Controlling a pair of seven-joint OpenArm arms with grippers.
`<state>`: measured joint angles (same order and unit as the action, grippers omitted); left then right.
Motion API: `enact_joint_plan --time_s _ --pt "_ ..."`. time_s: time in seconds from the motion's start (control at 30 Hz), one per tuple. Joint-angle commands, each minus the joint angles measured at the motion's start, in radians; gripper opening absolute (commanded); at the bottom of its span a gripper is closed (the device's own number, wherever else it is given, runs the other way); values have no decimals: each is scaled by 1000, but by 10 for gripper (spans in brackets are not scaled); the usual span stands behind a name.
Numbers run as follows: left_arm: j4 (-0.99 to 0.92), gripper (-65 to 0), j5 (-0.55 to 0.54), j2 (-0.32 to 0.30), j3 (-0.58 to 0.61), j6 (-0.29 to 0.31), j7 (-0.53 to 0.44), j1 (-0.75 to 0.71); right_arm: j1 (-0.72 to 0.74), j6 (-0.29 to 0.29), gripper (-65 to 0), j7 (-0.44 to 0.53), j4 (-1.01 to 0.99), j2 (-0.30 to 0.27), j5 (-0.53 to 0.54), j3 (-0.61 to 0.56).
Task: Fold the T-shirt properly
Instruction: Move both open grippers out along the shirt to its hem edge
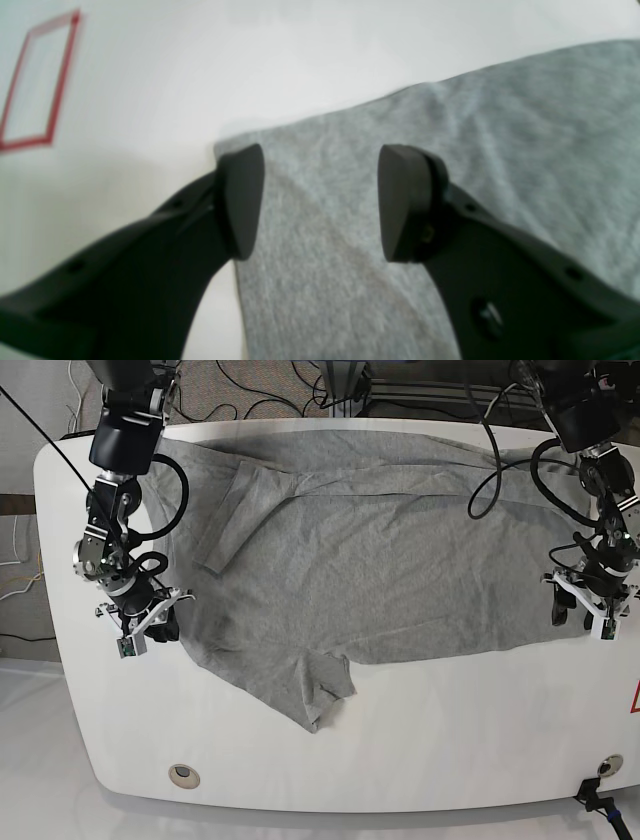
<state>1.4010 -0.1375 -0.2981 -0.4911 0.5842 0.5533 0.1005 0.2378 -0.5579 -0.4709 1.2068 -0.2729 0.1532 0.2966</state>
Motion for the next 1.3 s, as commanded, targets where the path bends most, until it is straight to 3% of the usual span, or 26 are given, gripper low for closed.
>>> enact_joint_plan --time_s 0.0,0.1,0.23,0.3,0.4,0.43,0.77,1.0,1.1,1.27 --pt "-33 -306 -12 -25 -8 -3 -48 32 73 -1 -537 27 -40 -18 10 -12" --pt "-104 -305 -12 -29 -5 -2 -91 43 137 -1 -524 28 -121 -15 10 -41" --pt "-144 -301 -12 -29 -5 -2 -95 67 188 3 -391 91 -204 -13 10 -70" --pt "-145 -231 -12 -29 -5 -2 -95 67 212 3 -346 108 -247 -15 10 -76" --pt "-145 -45 -12 -33 -7 -2 -95 67 240 3 -321 130 -301 -15 10 -76" --pt "-145 -27 -12 -45 -7 -2 -95 67 246 3 -319 134 -316 -15 10 -76" --pt "-153 -29 -17 -77 -48 -5 -98 72 292 5 -318 162 -427 -1 10 -78" --pt "-326 -29 -15 -120 -82 0 -144 147 295 8 -317 168 -486 11 9 -119" --pt "-374 -29 -15 -126 -82 0 -161 170 297 19 -317 215 -497 10 9 -133" --pt "-404 -29 -15 -137 -80 0 -181 173 297 68 -207 226 -497 4 9 -153"
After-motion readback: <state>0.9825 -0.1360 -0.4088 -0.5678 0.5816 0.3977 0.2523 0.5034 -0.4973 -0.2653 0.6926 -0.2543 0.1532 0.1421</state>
